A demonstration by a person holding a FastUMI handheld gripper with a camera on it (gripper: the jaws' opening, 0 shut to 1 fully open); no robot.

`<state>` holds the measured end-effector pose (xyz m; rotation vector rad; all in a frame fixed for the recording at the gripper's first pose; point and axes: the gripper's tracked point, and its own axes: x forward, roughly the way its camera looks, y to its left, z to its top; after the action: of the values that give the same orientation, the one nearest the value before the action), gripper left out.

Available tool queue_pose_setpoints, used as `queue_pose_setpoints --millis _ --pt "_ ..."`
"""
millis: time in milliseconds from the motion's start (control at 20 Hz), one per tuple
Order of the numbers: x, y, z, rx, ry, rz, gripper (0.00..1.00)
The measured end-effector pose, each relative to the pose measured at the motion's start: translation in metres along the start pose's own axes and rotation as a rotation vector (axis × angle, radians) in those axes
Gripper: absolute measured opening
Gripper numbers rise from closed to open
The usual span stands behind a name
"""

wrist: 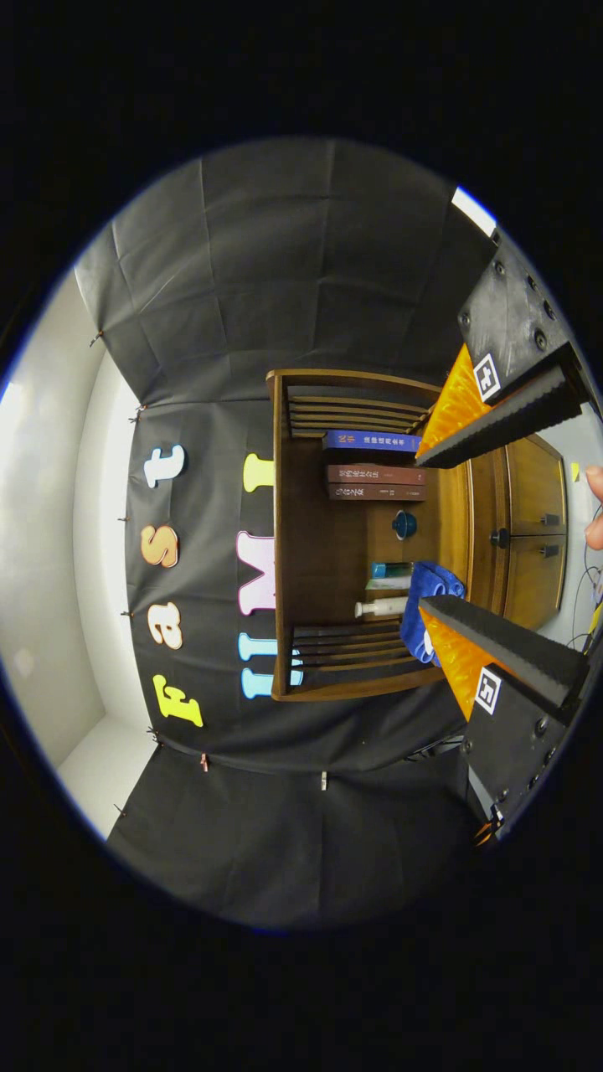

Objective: Pull open the drawer, take out the items inside it, and place them on the countertop above the cabinet.

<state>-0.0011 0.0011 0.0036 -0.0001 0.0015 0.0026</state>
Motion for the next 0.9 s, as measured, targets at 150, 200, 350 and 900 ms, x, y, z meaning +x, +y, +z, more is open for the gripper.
queue_pose_setpoints --millis 150,200,350,900 --pt "0.000 -0.001 0.001 -0.004 -0.002 -0.003 0.99" --pt "-0.001 -0.001 0.001 -0.006 -0.001 -0.003 0.99" --pt "-0.001 0.000 0.000 -0.005 0.000 -0.002 0.99" --pt "0.041 -0.013 -0.093 0.049 0.022 -0.036 0.99"
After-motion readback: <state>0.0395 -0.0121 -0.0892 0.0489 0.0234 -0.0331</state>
